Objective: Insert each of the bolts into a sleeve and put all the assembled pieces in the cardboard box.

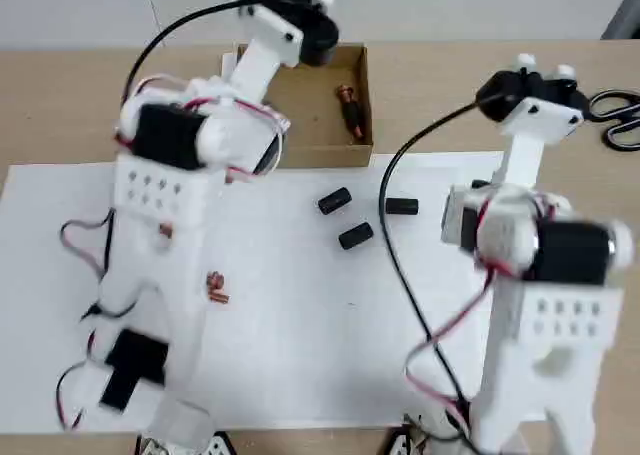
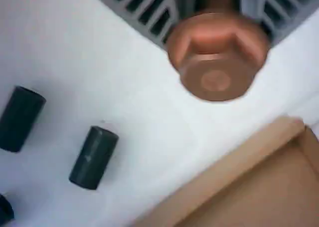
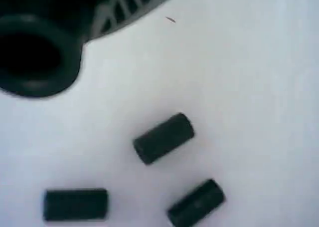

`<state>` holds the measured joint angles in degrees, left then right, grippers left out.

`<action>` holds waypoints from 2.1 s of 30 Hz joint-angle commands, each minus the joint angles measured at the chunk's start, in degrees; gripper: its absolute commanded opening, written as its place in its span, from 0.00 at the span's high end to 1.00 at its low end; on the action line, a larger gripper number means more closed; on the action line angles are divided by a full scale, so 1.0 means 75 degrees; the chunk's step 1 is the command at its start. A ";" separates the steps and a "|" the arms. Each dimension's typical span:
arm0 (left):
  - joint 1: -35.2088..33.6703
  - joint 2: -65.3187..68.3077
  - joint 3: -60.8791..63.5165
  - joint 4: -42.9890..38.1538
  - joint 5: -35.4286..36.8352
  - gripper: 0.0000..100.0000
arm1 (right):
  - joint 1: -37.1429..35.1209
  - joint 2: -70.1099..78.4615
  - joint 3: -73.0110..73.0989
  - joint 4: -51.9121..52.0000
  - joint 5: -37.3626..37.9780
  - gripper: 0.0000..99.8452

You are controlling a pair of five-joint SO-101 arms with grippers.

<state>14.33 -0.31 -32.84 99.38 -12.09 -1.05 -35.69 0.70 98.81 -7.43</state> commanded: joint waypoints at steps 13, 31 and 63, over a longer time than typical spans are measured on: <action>-0.0023 -0.5591 0.5187 -0.0012 -0.0234 0.99 | -0.0123 -0.3757 0.3024 -0.0147 0.1301 1.00; -0.0035 -1.2085 1.1962 -0.5603 0.1782 0.99 | -0.1049 -0.7250 0.7010 -0.2690 0.1547 1.00; 0.0023 -1.3269 1.3451 -0.5826 0.6154 0.99 | -0.5550 -0.9102 1.0608 -0.5046 0.1418 1.00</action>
<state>14.33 -99.21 68.62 57.45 32.84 -41.14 -103.56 80.09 62.59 3.47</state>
